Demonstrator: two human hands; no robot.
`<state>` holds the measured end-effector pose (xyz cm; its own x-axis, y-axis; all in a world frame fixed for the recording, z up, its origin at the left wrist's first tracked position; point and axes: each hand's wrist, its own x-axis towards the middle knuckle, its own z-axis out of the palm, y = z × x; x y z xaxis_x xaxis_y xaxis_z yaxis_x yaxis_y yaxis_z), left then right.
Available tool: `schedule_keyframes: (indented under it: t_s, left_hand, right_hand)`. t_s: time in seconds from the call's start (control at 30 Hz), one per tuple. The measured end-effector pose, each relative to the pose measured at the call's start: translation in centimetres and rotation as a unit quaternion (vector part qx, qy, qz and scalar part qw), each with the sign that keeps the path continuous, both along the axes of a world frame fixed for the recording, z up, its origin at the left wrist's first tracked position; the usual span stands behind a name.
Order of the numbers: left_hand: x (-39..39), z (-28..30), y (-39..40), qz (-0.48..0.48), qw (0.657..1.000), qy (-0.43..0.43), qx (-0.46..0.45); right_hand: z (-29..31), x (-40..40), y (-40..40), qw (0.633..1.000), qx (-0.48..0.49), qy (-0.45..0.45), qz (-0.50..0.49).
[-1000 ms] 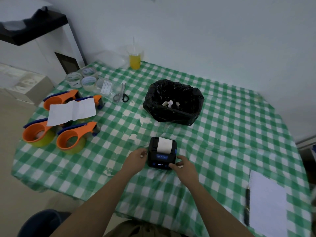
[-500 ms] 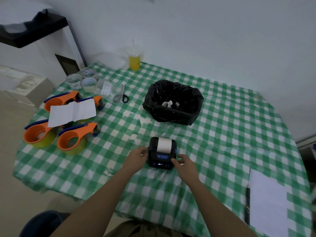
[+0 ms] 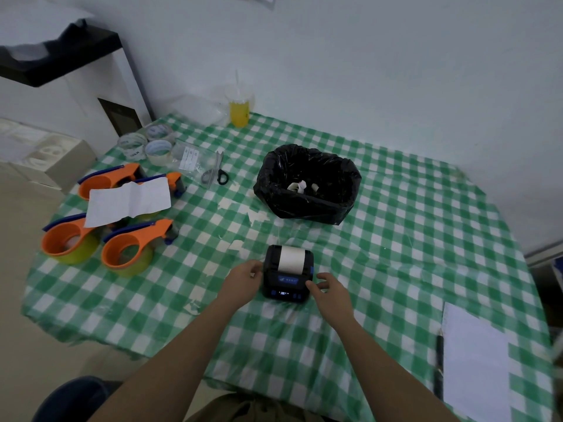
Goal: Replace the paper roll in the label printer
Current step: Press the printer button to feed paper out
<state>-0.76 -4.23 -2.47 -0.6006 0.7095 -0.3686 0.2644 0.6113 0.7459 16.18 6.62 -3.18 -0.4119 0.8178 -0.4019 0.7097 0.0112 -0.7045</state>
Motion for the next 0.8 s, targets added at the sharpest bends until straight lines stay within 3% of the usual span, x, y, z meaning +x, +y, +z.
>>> schedule_keyframes:
  t_s: [0.8]
  left_hand:
    - [0.1,0.09,-0.03,-0.005,1.0,0.007,-0.002]
  right_hand:
    - [-0.44,-0.53,0.13,1.0,0.011,0.006,-0.001]
